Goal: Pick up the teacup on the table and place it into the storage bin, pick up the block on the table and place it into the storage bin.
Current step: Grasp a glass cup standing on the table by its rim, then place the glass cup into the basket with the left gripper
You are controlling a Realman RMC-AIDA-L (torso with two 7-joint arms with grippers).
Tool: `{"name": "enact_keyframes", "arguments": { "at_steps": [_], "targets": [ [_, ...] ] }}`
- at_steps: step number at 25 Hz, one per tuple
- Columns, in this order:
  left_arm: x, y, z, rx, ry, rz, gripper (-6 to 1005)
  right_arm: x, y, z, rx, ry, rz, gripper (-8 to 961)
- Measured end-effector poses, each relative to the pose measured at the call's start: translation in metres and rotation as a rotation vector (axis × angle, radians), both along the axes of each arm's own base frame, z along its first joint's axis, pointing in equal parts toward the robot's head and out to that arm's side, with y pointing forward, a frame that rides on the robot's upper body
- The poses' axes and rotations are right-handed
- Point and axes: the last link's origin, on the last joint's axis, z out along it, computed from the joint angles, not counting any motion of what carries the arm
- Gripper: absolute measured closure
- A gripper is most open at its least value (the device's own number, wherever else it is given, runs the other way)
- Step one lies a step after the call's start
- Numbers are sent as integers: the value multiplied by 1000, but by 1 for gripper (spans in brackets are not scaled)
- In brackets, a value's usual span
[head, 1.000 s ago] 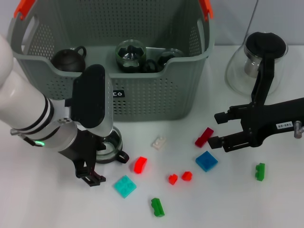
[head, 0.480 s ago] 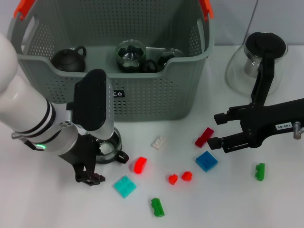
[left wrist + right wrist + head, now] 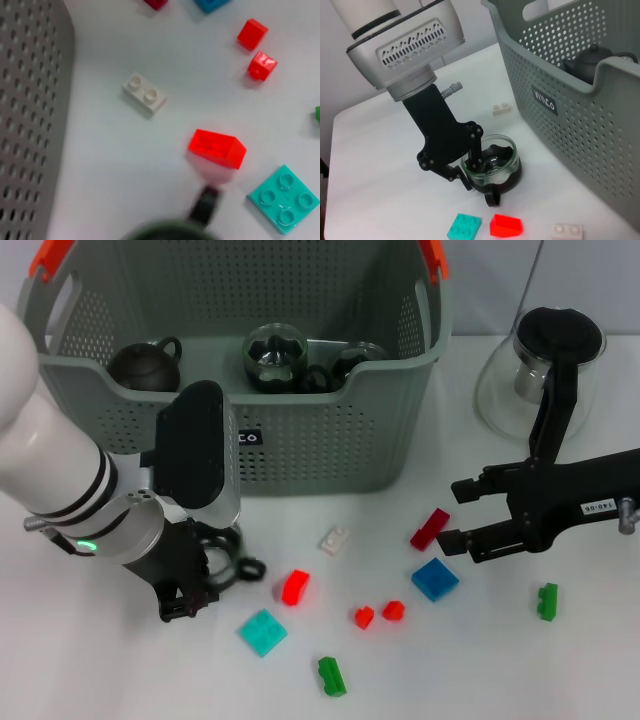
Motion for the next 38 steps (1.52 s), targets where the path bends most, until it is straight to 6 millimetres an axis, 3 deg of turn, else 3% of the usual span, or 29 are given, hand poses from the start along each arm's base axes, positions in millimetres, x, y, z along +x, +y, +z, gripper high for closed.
{"name": "enact_keyframes", "arguments": {
  "at_steps": [7,10,14,17,20,24,27,31,35,38],
  "targets": [
    [0,-2,0,-9,3,7,954,2,-1,1,1,-2,-3,86],
    [9,-6,4,-30,-33,26,954,3,-1,1,2,-3,-3,86],
    [46,-18,22,-111,-245,71,954,4,-1,3,2,-6,-4,86],
    [83,-15,44,-123,-510,77,953,5,-1,4,3,-8,-6,86],
    [117,-2,67,-72,-731,65,953,6,-2,4,3,-8,-7,86],
    [147,41,93,135,-831,53,953,5,-2,4,-4,-8,-3,86],
    [144,83,93,314,-773,129,954,6,-3,4,-6,-8,-3,86],
    [119,131,78,487,-658,241,954,7,-4,4,-4,-9,0,86],
    [95,152,62,594,-552,285,953,7,-4,4,-5,-9,1,86],
    [87,156,57,655,-479,284,953,6,-4,3,-9,-11,2,86]
  ]
}}
